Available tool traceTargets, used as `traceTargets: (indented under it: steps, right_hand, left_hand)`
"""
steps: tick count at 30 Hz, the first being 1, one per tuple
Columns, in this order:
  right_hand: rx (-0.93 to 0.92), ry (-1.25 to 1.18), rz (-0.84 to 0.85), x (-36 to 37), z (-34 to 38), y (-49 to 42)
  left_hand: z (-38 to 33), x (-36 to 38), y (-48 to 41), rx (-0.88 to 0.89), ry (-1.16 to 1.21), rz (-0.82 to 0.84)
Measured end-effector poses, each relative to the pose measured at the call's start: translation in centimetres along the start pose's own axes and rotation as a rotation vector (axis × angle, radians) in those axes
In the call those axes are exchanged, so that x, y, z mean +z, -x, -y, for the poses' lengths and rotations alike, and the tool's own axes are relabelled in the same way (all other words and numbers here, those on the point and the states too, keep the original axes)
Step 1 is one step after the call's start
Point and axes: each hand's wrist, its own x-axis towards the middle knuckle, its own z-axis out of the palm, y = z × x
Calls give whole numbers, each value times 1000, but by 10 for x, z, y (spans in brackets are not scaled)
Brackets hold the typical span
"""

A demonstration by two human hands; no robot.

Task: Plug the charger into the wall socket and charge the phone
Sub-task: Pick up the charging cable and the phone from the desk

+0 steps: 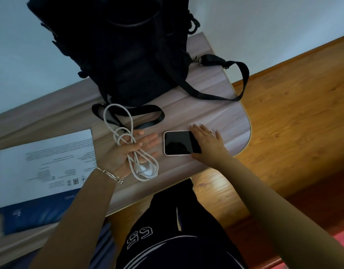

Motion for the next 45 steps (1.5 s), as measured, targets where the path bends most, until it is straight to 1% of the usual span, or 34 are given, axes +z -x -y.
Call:
traceTargets:
  steps: [14,18,20,23,28,33,36,39,42,44,45]
  right_hand:
    - [-24,151,-208,3,5,6]
    - [-34,134,-245,-6,9,7]
    - [-59,72,-248,-12,10,8]
    - [-73,-45,-185,-19,15,12]
    - [-103,113,-25,-24,22,18]
    - [-182,144,219,-35,25,16]
    - [-183,158,296,-36,27,14]
    - [-153,62,325,-32,26,13]
    - [-127,-33,299,-27,23,15]
    - [-71,-164,260,-25,19,20]
    - [-24,-275,218,-24,16,24]
  left_hand:
    - [4,6,13,-15,13,-70]
    - [3,6,20,0,11,-88]
    - [3,5,21,-5,15,-90]
    - [2,4,22,-14,-11,-88]
    - [-3,1,17,-3,-12,-63]
    - [-4,-5,15,-26,1,-37]
    - [-6,-7,16,-54,19,-13]
    - [-11,-8,16,-69,11,2]
    - [-18,-6,15,-97,6,34]
    - [-22,-3,11,-124,-8,68]
    - [-24,0,9,-133,-29,85]
